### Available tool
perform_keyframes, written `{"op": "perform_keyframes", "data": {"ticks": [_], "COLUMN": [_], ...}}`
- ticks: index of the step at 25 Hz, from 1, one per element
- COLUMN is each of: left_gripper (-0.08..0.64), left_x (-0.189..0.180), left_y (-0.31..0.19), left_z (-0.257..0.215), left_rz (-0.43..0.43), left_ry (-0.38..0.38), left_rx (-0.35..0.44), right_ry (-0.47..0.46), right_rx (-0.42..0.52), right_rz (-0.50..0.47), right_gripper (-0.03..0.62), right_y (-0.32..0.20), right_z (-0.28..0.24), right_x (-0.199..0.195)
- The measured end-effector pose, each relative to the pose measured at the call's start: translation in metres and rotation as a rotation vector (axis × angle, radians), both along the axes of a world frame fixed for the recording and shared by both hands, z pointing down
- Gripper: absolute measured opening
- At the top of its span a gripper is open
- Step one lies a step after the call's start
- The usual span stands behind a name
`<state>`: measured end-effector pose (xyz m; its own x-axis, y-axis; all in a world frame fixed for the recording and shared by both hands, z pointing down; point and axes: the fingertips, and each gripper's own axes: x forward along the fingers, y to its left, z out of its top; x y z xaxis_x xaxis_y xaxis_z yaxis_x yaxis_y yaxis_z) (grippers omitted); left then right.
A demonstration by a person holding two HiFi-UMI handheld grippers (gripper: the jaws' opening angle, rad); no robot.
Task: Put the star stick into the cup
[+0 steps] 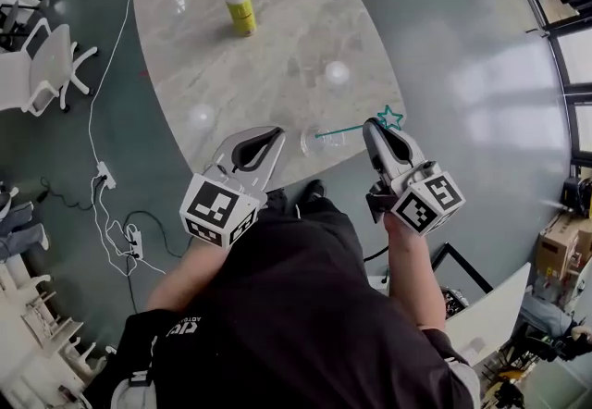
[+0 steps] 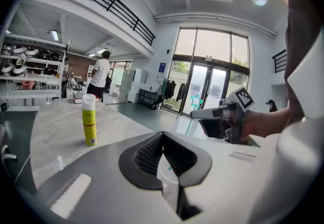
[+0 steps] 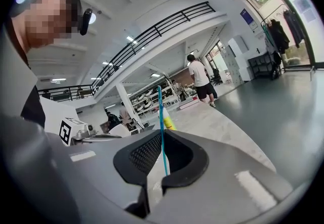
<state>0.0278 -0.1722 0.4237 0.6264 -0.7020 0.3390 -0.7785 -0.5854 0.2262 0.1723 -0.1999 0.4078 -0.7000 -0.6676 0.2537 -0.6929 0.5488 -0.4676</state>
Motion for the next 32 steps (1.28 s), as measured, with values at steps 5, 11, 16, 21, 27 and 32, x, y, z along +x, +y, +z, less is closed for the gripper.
{"op": "perform_keyframes", "data": {"ticks": [5,11,16,21,27,32], "left_gripper": [0.003,0.003,0.003,0.003,0.003,0.003], "left_x": [0.011,0.022,0.032,0.038,0.042,0.042], "left_y": [-0.007,-0.007,-0.009,-0.008,-0.014,-0.01], "left_z": [0.016,0.036,0.057,0.07,0.082,0.08], "left_rz": [0.069,0.13,0.162,0.178,0.2,0.202], "left_ry": [-0.081,-0.099,-0.095,-0.06,-0.053,-0.04], "left_rx": [0.027,0.0,-0.028,-0.062,-0.083,-0.091], "right_ry": [0.024,0.059,0.073,0.06,0.039,0.038], "right_rx": [-0.009,-0.022,-0.036,-0.048,-0.092,-0.09], "right_rz": [0.029,0.051,0.05,0.067,0.052,0.074], "right_gripper": [0.028,0.029,0.029,0.029,0.029,0.031], "right_y": [0.003,0.009,0.009,0.007,0.001,0.005], "right_z": [0.022,0.044,0.067,0.082,0.105,0.105], "right_x": [0.002,0.002,0.001,0.0,-0.01,-0.013]}}
